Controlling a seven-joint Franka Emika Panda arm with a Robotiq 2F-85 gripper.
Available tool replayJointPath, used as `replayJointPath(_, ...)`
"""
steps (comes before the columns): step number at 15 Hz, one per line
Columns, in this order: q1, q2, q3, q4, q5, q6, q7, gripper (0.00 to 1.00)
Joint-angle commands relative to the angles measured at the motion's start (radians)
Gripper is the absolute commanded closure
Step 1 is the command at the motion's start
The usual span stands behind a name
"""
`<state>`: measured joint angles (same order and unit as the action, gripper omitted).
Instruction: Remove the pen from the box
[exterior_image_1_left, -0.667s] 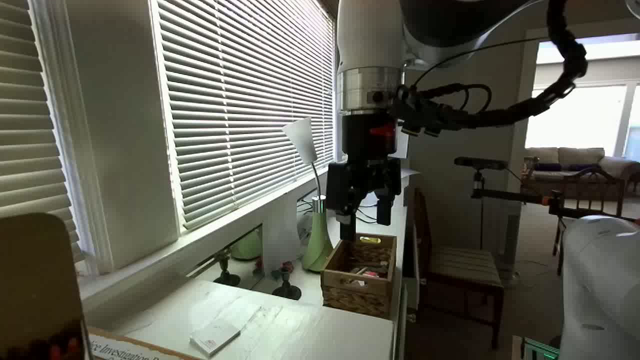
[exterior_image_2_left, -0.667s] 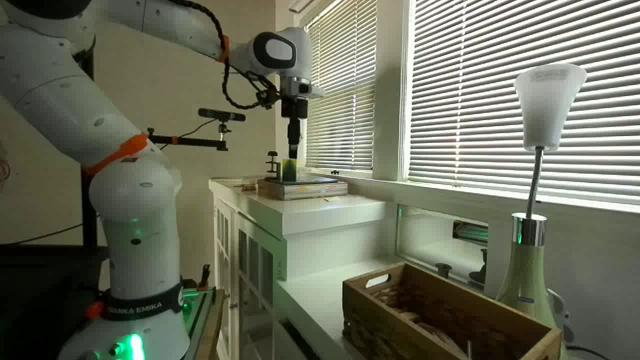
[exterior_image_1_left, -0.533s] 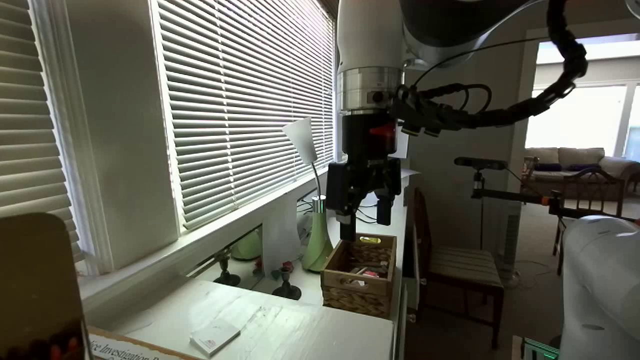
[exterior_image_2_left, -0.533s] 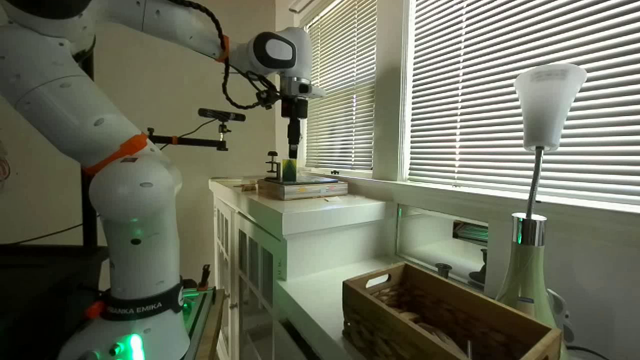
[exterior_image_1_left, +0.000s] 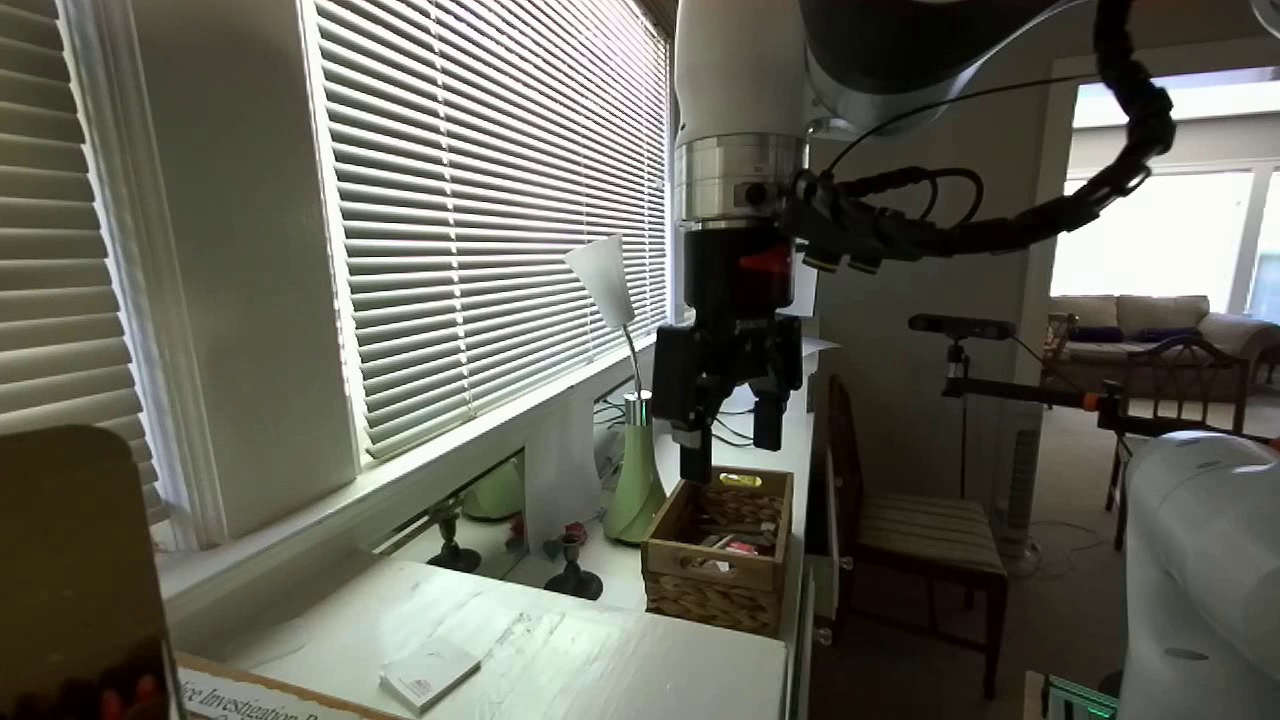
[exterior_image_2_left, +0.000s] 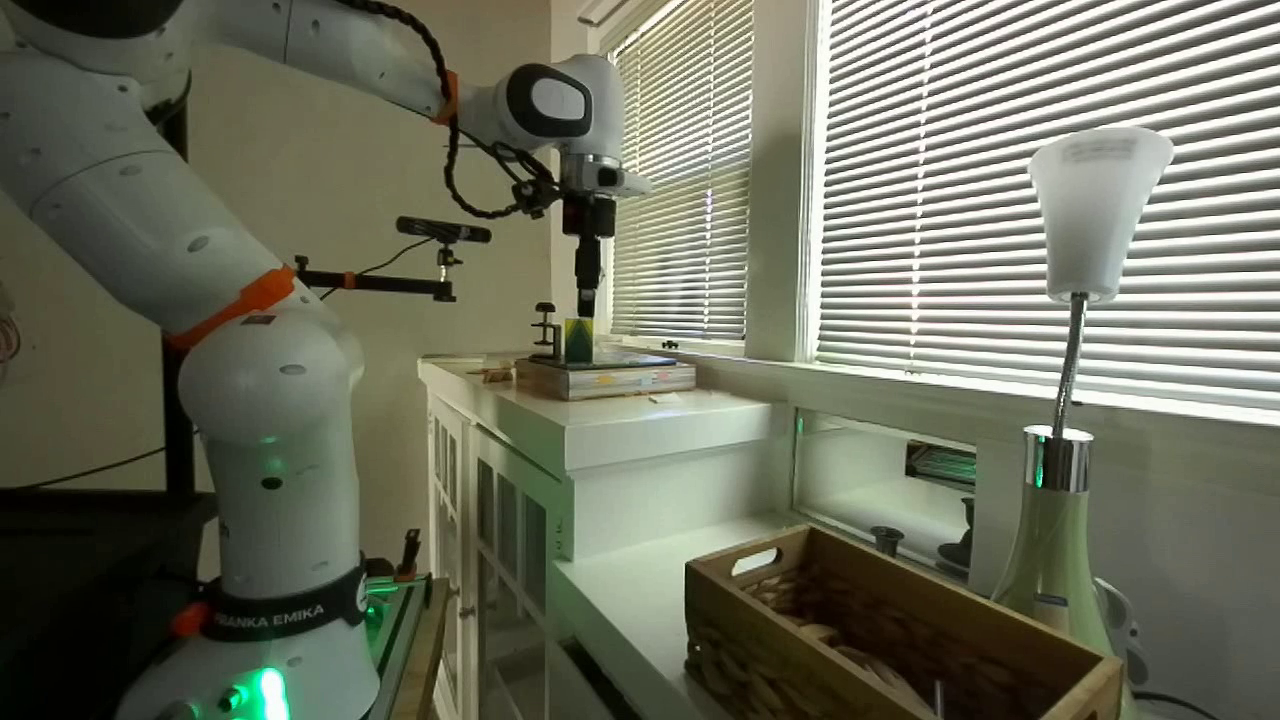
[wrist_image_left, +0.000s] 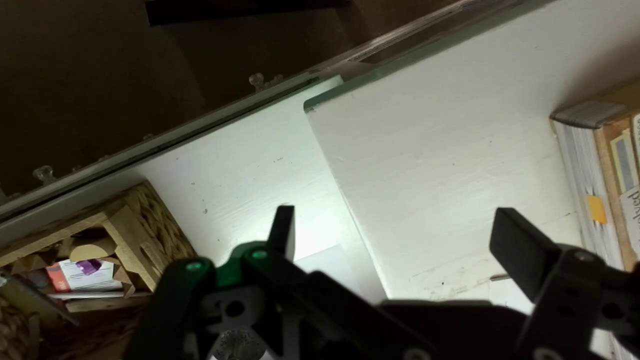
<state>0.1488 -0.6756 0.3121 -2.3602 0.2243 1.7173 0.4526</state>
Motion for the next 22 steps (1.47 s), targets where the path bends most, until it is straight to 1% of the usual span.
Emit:
replayJointPath(1,-0.004,0.000,0.002,0.003,0.001,-0.003,-0.002,0.00)
replayJointPath(3,-0.007,-0.016,0.000,-0.016,-0.018,0.017,-0.018,0.00)
replayJointPath(5,-0.022,-0.053,-0.014,-0.066,-0.100,0.052,-0.073,0.00)
replayJointPath(7,-0.030,-0.080,-0.041,-0.116,-0.191,0.068,-0.144,0.00)
replayJointPath(9,-0.037,-0.106,-0.076,-0.177,-0.275,0.111,-0.215,0.00)
replayJointPath(11,-0.037,-0.134,-0.123,-0.249,-0.342,0.192,-0.302,0.00)
replayJointPath(15,-0.054,-0.190,-0.237,-0.390,-0.475,0.403,-0.499,0.00)
replayJointPath(17,-0.082,-0.193,-0.291,-0.415,-0.480,0.464,-0.526,0.00)
replayJointPath(18,-0.072,-0.149,-0.253,-0.365,-0.452,0.414,-0.493,0.00)
replayJointPath(20,-0.089,-0.161,-0.283,-0.386,-0.455,0.444,-0.524,0.00)
replayJointPath(22,-0.090,-0.166,-0.284,-0.389,-0.455,0.447,-0.526,0.00)
